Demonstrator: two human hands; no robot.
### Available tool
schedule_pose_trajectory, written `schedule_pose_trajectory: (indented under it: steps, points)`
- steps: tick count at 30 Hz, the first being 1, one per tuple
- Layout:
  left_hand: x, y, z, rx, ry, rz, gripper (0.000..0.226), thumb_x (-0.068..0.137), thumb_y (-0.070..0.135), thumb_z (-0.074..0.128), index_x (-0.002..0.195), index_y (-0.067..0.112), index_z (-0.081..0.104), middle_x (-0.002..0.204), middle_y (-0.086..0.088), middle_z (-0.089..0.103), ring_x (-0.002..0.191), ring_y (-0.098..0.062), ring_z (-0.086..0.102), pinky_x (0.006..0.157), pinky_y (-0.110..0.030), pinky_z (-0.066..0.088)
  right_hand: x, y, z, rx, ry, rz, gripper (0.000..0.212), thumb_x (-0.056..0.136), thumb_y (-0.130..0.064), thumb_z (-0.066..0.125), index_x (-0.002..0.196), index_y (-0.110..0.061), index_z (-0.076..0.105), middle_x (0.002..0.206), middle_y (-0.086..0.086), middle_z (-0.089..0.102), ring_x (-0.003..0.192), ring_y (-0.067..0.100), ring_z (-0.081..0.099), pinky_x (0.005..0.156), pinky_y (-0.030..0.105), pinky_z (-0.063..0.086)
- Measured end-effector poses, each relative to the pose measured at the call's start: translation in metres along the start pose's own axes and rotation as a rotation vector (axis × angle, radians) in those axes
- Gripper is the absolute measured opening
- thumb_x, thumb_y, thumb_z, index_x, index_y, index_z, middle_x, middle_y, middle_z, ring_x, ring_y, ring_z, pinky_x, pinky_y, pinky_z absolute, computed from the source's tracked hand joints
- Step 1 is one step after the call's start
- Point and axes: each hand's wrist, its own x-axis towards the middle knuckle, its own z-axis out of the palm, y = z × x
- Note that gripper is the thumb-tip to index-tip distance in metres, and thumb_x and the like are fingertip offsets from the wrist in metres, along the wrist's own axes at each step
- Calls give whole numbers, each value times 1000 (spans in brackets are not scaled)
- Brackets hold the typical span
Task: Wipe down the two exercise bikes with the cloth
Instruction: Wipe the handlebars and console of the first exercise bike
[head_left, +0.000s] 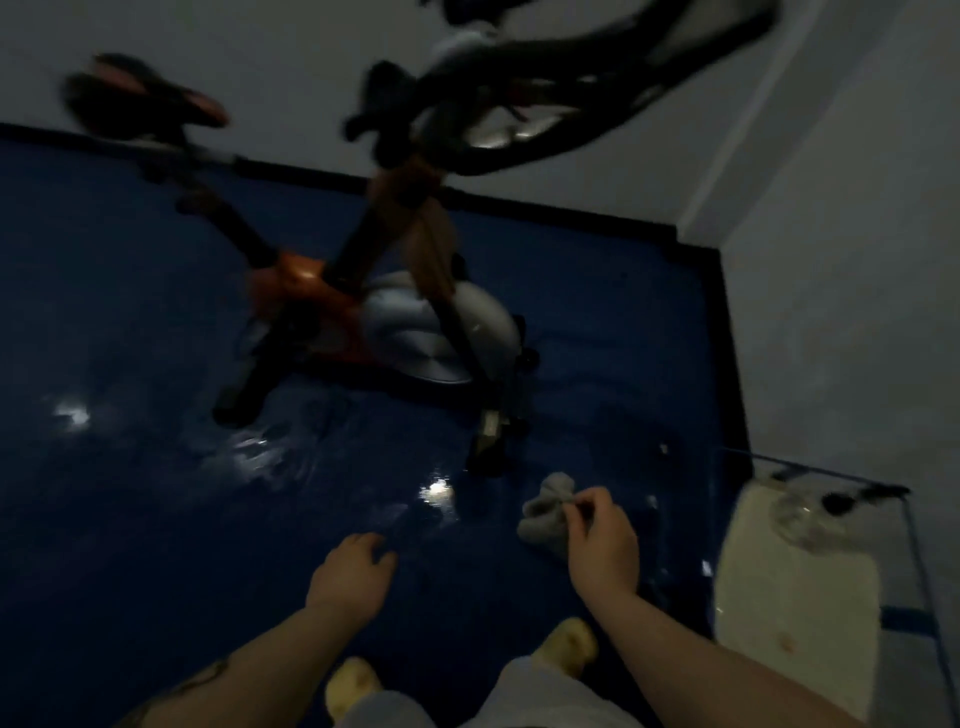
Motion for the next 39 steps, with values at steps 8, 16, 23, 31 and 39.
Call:
schedule_pose_trajectory:
  steps: [8, 16, 23, 31, 39]
  points:
    - [-1, -160, -101, -273, 144, -172, 42, 94, 34, 48, 132, 16, 53, 133, -5, 57, 111, -23, 58, 90, -32, 46, -44, -132, 133, -12, -163, -107, 6, 93, -28, 55, 89, -27, 52, 90, -2, 54, 82, 19, 56, 70, 39, 51]
    - [22, -223, -176, -341, 244, -218, 40, 93, 34, 48, 129, 21, 55, 137, -2, 53, 117, -23, 55, 99, -37, 44, -60, -254, 220, -80, -318, -310, 9, 91, -26, 59, 85, -28, 52, 86, -6, 54, 80, 14, 54, 70, 33, 47]
    - [84, -258, -238, -430, 262, -253, 46, 93, 37, 46, 136, 20, 50, 141, 0, 49, 121, -20, 52, 101, -37, 44, -23, -336, 303, -132, -419, -393, 14, 90, -24, 61, 80, -27, 51, 84, -7, 54, 78, 11, 53, 65, 27, 40]
    - [160, -305, -359, -361, 314, -350, 43, 95, 36, 44, 134, 20, 50, 139, 0, 50, 117, -20, 54, 96, -33, 45, 56, -461, 383, -192, -473, -479, 14, 90, -26, 59, 79, -25, 51, 83, -6, 55, 76, 11, 53, 66, 31, 44]
    - [231, -367, -441, -354, 277, -414, 41, 96, 36, 43, 132, 20, 51, 133, -1, 55, 110, -17, 56, 88, -28, 45, 90, -557, 466, -280, -527, -514, 14, 89, -30, 59, 79, -27, 50, 85, -7, 55, 78, 13, 55, 67, 34, 47]
